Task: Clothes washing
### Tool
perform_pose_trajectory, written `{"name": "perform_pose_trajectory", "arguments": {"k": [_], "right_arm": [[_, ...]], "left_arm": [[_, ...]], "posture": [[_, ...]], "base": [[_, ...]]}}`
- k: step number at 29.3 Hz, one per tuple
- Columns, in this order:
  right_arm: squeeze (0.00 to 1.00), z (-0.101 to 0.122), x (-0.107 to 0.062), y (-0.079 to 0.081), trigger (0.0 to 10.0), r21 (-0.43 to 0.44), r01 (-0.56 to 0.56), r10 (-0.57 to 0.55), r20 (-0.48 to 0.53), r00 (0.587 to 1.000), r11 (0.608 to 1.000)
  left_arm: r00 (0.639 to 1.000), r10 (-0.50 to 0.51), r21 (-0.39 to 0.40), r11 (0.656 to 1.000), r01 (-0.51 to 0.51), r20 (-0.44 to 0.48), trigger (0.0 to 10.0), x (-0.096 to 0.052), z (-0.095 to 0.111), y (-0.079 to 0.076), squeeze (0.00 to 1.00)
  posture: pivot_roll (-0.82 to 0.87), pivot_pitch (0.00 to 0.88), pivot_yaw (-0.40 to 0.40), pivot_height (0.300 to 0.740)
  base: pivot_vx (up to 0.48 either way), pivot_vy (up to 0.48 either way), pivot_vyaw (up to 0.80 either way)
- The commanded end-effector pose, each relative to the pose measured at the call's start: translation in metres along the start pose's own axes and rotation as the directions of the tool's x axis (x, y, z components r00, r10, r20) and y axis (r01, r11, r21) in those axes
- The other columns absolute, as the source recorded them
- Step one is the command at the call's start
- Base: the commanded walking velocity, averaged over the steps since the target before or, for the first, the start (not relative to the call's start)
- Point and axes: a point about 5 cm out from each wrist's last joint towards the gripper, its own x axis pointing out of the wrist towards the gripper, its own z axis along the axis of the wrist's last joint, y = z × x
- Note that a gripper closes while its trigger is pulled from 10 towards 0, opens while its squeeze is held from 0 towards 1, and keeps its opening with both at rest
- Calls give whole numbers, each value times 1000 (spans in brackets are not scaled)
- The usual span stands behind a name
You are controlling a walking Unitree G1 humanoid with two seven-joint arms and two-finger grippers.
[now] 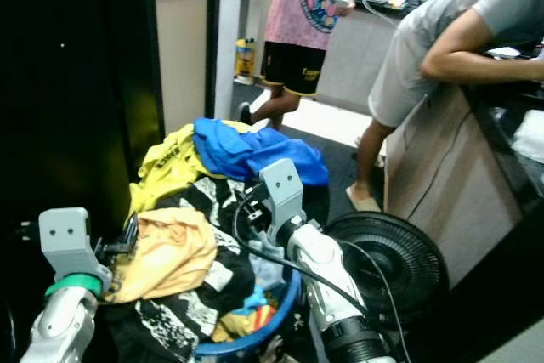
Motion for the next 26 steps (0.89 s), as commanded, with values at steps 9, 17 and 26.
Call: {"name": "perform_pose_trajectory", "arguments": {"k": [9, 17, 26], "right_arm": [[0, -20, -9, 6, 10000, 133, -23, 27, -23, 999, 991], [0, -52, -36, 10, 10000, 236, -39, 66, -109, 992, 971], [0, -53, -53, 38, 10000, 479, -318, 382, -39, 923, 818]], "left_arm": [[999, 31, 100, 994, -33, 17, 10000, -6, -11, 11, 0], [960, 255, 62, 963, -263, 114, 10000, -16, -6, 42, 0], [994, 1, -151, 988, 16, 112, 10000, -22, -4, 17, 0]], "posture": [[73, 0, -28, 740], [74, 0, -33, 740], [80, 0, -42, 740]], "base": [[0, 0, 0], [0, 0, 0], [0, 0, 0]]}}
